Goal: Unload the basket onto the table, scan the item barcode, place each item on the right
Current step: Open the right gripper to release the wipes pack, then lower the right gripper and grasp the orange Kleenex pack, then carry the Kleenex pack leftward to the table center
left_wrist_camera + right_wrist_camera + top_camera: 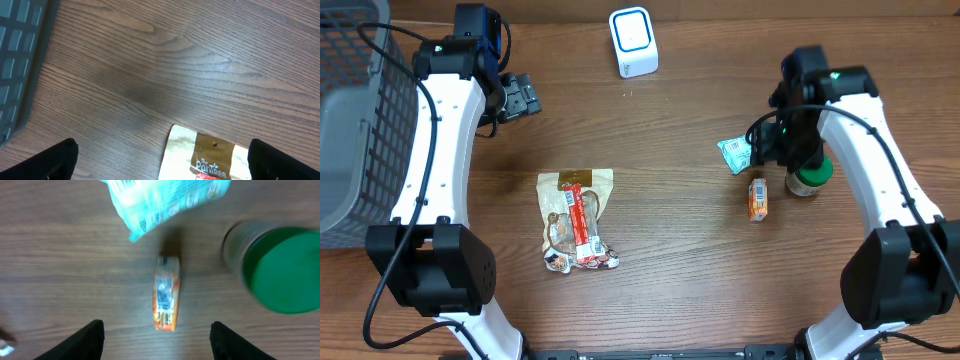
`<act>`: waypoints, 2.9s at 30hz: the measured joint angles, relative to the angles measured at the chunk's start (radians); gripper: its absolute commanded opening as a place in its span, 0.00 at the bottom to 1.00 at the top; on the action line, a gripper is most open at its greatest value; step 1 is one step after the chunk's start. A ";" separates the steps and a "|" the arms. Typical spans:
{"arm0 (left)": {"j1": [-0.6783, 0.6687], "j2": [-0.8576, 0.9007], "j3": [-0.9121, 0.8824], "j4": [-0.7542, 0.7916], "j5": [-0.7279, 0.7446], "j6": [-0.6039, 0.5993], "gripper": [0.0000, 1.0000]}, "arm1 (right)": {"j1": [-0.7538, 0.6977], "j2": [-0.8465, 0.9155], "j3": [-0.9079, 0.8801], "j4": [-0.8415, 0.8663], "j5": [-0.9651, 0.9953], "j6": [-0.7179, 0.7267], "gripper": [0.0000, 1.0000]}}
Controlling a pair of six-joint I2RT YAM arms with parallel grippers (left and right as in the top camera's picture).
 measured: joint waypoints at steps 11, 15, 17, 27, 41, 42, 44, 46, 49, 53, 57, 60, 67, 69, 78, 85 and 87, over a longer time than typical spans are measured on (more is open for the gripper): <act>0.000 0.000 0.000 0.000 0.000 0.000 1.00 | 0.006 0.000 -0.264 0.239 -0.019 0.026 0.51; 0.000 0.000 0.000 0.000 0.000 0.000 0.99 | 0.006 0.000 -0.272 0.246 -0.019 0.033 0.52; 0.000 0.000 0.000 0.000 0.000 0.000 1.00 | 0.006 0.000 -0.272 0.248 -0.019 0.033 0.52; 0.000 0.000 0.000 0.000 0.000 0.000 1.00 | 0.006 0.000 -0.296 0.269 -0.020 0.032 0.52; 0.000 0.000 0.000 0.000 0.000 0.000 1.00 | 0.009 0.000 -0.334 0.330 -0.020 0.065 0.27; 0.000 0.000 0.000 0.000 0.000 0.000 1.00 | 0.011 0.000 -0.334 0.329 -0.019 0.069 0.27; 0.000 0.000 0.000 0.000 0.000 0.000 1.00 | 0.023 0.000 -0.334 0.331 -0.019 0.080 0.26; 0.000 0.000 0.000 0.000 0.000 0.000 0.99 | 0.045 0.000 -0.334 0.337 -0.010 0.100 0.26; 0.000 0.000 0.000 0.000 0.000 0.000 0.99 | 0.096 0.000 -0.334 0.343 0.033 0.132 0.25; 0.000 0.000 0.000 0.000 0.000 0.000 1.00 | 0.188 0.000 -0.334 0.344 0.127 0.190 0.25; 0.000 0.000 0.000 0.000 0.000 0.000 1.00 | 0.310 0.000 -0.334 0.344 0.262 0.274 0.25; 0.000 0.000 0.000 0.000 0.000 0.000 0.99 | 0.408 0.000 -0.334 0.345 0.361 0.346 0.25; 0.000 0.000 0.000 0.000 0.000 0.000 1.00 | 0.599 0.000 -0.334 0.346 0.510 0.491 0.25; 0.000 0.000 0.000 0.000 0.000 0.000 1.00 | 0.628 0.000 -0.334 0.344 0.540 0.522 0.24; 0.000 0.000 0.000 0.000 0.000 0.000 1.00 | 0.645 0.000 -0.335 0.267 0.704 0.610 0.24; 0.000 0.000 0.000 0.000 0.000 0.000 1.00 | 0.645 0.000 -0.334 0.277 0.710 0.635 0.24; 0.000 0.000 0.000 0.000 0.000 0.000 1.00 | 0.645 0.000 -0.334 0.275 0.710 0.637 0.24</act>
